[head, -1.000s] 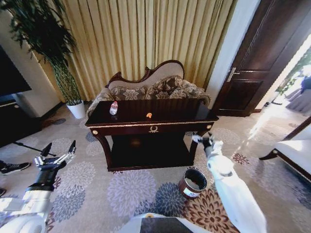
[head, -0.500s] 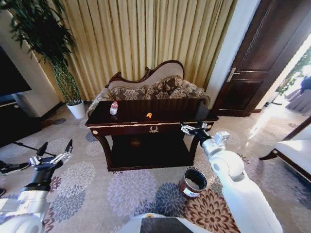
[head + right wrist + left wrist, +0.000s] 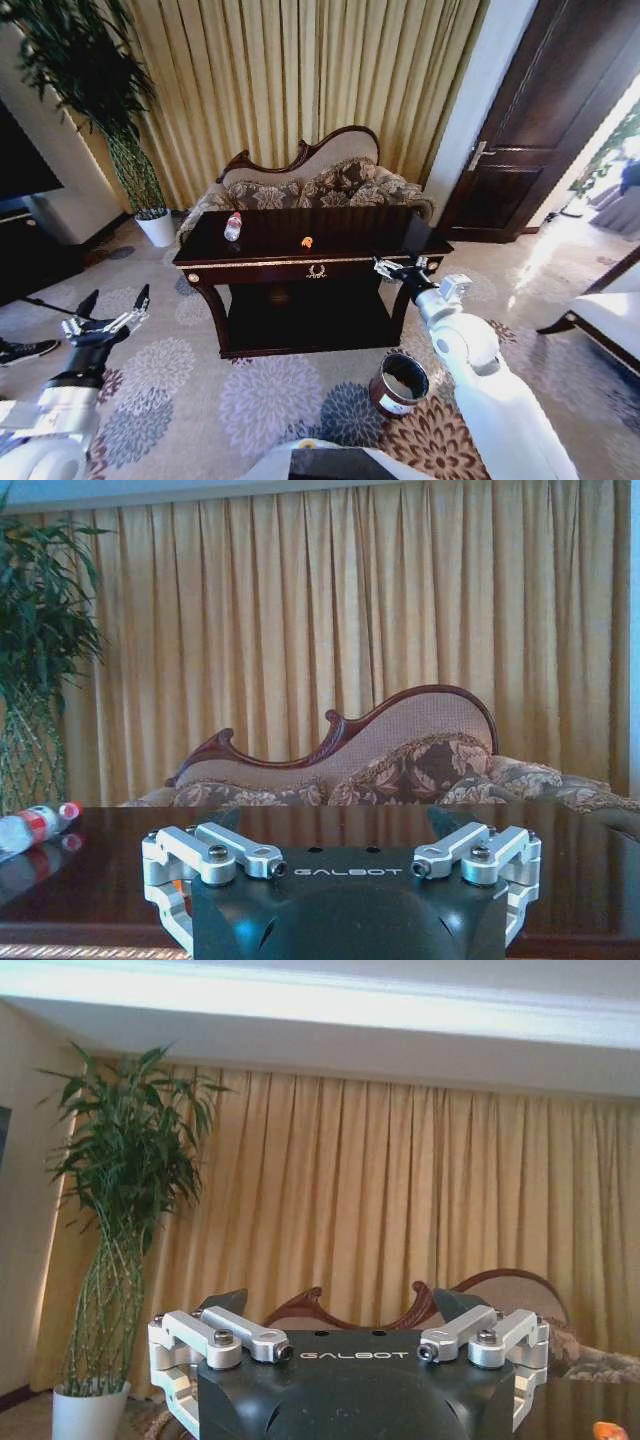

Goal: Move to the front of the table and place the trash on the table into the trash bin.

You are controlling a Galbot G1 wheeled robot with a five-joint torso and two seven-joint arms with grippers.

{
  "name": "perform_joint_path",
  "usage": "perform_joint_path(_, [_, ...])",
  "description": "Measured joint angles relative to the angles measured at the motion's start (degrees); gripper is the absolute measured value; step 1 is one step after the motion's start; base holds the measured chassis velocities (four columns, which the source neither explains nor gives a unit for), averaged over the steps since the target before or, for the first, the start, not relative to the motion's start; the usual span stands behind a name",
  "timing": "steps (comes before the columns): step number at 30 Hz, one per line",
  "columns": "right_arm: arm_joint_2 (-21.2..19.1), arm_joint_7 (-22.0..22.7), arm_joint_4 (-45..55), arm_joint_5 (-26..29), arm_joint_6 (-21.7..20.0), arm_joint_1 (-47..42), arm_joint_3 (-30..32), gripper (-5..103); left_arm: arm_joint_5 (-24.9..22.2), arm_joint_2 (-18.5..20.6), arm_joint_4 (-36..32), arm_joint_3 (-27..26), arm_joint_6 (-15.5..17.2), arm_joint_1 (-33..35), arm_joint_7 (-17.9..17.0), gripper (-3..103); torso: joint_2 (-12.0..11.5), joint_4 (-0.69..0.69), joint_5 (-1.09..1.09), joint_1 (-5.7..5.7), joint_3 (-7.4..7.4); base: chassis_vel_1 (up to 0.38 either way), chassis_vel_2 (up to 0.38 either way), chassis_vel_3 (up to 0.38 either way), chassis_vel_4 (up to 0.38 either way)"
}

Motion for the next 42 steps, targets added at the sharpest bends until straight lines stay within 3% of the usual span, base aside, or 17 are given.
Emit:
perform_joint_path(26, [0.26, 0.0, -0.38, -0.22, 0.23, -0.26, -0.49, 100, 0.18, 0.28, 0.41, 0.09, 0.22, -0.03, -0.06, 100, 0.0, 0.0, 0.01, 0.01, 0.0, -0.182, 0.183, 0.179, -0.184])
perform_joint_path(33, [0.07, 0.0, 4.47, -4.47, -1.62, -3.49, -1.77, 100, 0.26, 0.17, 0.78, 0.42, 0.08, -0.11, 0.28, 100, -0.02, -0.01, -0.01, 0.05, 0.02, -0.128, 0.135, 0.114, -0.141])
perform_joint_path(42, [-0.82, -0.02, 11.71, -4.22, -4.89, -8.99, -4.74, 100, 0.61, -0.19, 0.53, 0.47, -0.01, 0.11, 0.34, 100, 0.03, -0.01, 0.0, -0.05, -0.03, -0.003, 0.006, 0.007, -0.004])
